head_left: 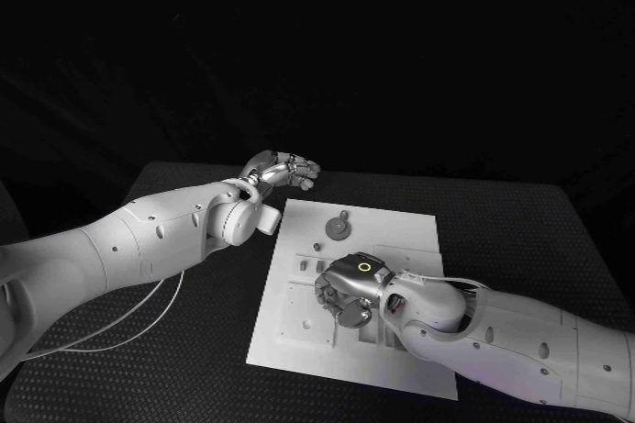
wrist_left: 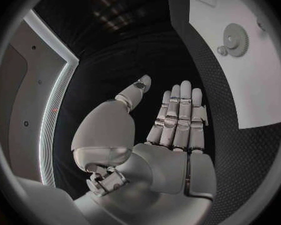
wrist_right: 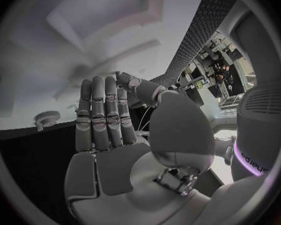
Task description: Assemble the parts on the task board
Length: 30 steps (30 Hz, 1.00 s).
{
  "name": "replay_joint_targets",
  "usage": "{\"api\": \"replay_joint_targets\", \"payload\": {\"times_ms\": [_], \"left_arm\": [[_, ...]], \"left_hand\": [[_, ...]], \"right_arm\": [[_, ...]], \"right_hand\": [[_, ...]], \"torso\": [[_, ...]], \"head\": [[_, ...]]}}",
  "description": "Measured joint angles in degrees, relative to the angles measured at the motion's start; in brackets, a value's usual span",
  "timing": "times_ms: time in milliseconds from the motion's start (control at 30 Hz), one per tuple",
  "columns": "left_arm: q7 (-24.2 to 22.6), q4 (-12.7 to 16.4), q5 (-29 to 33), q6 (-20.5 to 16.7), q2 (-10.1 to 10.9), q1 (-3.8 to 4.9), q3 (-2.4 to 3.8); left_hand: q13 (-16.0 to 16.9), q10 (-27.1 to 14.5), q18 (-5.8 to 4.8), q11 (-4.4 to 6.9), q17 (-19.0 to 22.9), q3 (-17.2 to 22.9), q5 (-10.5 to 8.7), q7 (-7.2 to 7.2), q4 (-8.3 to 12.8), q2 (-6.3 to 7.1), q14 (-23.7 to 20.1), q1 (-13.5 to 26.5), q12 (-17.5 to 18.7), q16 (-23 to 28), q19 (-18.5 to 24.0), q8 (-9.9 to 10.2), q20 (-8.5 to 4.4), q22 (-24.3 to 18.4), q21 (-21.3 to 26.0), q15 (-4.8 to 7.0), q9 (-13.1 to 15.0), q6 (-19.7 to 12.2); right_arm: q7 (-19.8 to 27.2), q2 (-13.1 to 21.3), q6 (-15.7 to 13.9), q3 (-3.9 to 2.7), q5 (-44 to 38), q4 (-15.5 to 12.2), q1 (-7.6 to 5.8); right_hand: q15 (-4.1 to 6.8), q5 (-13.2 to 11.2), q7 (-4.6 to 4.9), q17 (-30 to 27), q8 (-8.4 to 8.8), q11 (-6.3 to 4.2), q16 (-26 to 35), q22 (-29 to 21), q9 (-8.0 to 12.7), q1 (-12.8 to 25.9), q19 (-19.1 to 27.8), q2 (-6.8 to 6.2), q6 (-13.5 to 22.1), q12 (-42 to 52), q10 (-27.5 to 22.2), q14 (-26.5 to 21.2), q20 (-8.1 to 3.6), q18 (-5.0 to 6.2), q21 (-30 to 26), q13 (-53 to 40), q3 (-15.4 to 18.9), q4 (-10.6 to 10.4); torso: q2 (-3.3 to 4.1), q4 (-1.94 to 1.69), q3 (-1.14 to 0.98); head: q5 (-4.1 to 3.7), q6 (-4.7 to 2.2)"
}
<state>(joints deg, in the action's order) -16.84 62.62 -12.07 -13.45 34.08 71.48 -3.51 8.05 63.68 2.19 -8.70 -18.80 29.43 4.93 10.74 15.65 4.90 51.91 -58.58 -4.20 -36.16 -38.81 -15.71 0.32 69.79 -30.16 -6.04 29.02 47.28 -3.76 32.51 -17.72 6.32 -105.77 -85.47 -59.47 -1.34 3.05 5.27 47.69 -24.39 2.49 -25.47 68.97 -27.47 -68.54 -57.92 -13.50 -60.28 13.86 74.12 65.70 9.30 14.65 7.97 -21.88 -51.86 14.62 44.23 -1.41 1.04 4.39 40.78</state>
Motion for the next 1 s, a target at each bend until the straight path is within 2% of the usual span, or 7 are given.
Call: {"api": "replay_joint_targets", "payload": {"times_ms": [267,467,1000], "left_arm": [[0.03,-0.02,0.00,0.05,-0.02,0.00,0.00],[0.05,-0.02,0.00,0.10,-0.06,0.00,0.00],[0.11,0.04,0.01,0.21,0.01,0.00,0.00]], "left_hand": [[-0.05,0.00,0.00,0.00,-0.06,0.00,0.00,0.00,0.00,0.00,0.00,0.00,0.00,0.00,0.00,0.00,0.00,0.03,0.00,0.00,-0.05,0.00],[-0.06,0.00,0.00,0.00,-0.06,0.00,0.00,0.00,0.00,0.00,0.00,0.00,0.00,0.00,-0.02,0.00,0.02,0.05,0.00,0.00,-0.05,0.00],[-0.16,0.00,0.00,0.00,-0.17,0.00,0.00,0.00,0.00,0.00,0.00,0.00,0.00,0.22,-0.21,0.00,0.21,0.04,0.22,0.00,-0.10,0.00]], "right_arm": [[-0.07,-0.34,0.12,0.15,-0.64,0.38,-0.04],[-0.11,-0.88,0.30,0.82,-0.95,0.69,-0.03],[-0.27,-1.05,0.84,0.97,-1.27,1.00,-0.17]], "right_hand": [[0.00,0.00,0.01,0.05,0.00,0.00,0.00,0.00,0.01,0.00,0.00,0.00,0.01,0.00,0.00,0.00,0.00,-0.01,0.00,-0.15,0.00,0.00],[0.00,0.00,0.07,0.11,0.13,0.00,0.00,0.34,0.04,0.00,-0.01,0.00,0.08,0.03,0.00,0.00,0.00,-0.01,0.17,-0.17,0.00,0.00],[0.00,0.00,-0.01,0.30,0.29,-0.01,0.47,0.23,-0.08,0.30,-0.11,0.30,0.20,-0.45,0.01,0.00,0.08,-0.01,0.17,-0.27,0.00,0.00]], "torso": [[0.00,0.00,-0.02],[0.01,0.01,-0.02],[-0.02,-0.02,0.05]], "head": [[-0.02,0.18],[-0.07,0.18],[-0.26,0.43]]}}
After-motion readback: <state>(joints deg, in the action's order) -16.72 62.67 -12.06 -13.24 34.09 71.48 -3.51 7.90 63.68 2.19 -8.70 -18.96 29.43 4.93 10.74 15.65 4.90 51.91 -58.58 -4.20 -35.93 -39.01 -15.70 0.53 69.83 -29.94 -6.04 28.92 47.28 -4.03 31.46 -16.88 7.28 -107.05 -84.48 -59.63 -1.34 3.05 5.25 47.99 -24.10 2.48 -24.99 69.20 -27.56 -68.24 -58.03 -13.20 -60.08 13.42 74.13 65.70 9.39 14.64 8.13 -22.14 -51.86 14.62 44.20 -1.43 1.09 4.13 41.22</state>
